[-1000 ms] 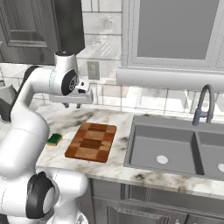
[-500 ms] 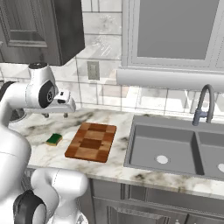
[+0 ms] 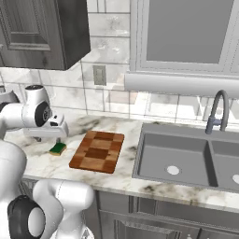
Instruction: Pick up the sponge from the counter and clean the cutting board by briefly scrubbing or pressing down on the cutting board. Once finished, release the sponge.
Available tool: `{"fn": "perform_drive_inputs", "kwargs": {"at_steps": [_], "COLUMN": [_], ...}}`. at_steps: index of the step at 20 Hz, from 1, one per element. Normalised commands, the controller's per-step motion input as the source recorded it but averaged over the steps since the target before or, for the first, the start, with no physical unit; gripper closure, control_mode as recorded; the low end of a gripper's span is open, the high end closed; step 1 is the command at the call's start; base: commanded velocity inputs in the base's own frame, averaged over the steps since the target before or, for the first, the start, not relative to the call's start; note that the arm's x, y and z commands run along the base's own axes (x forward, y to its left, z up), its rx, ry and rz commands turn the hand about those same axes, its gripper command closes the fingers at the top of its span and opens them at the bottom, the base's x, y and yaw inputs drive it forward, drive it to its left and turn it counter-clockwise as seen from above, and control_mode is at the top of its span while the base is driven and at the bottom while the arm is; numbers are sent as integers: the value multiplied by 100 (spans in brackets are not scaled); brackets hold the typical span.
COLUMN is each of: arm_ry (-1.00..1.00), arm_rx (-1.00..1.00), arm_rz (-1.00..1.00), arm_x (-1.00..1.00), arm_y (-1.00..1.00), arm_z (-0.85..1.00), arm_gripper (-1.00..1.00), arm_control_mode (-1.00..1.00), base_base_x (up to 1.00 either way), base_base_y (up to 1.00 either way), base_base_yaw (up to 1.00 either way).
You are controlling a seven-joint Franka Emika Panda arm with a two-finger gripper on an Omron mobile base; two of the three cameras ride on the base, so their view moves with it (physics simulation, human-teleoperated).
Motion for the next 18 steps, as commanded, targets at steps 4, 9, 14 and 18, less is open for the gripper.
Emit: {"fn": "perform_drive_inputs", "kwargs": {"at_steps": [4, 9, 14, 18], "arm_ry": [16, 11, 4, 5], "arm_rx": [0, 0, 0, 0], "arm_rz": [0, -6, -6, -4], "arm_x": [0, 22, 31, 30], "arm_y": [5, 0, 6, 25], "arm_z": [-33, -15, -29, -25], "arm_gripper": [-100, -100, -100, -100], "arm_control_mode": [-100, -100, -100, -100], "base_base_x": [0, 0, 0, 0], "base_base_y": [0, 0, 0, 0], "base_base_yaw": [0, 0, 0, 0]}}
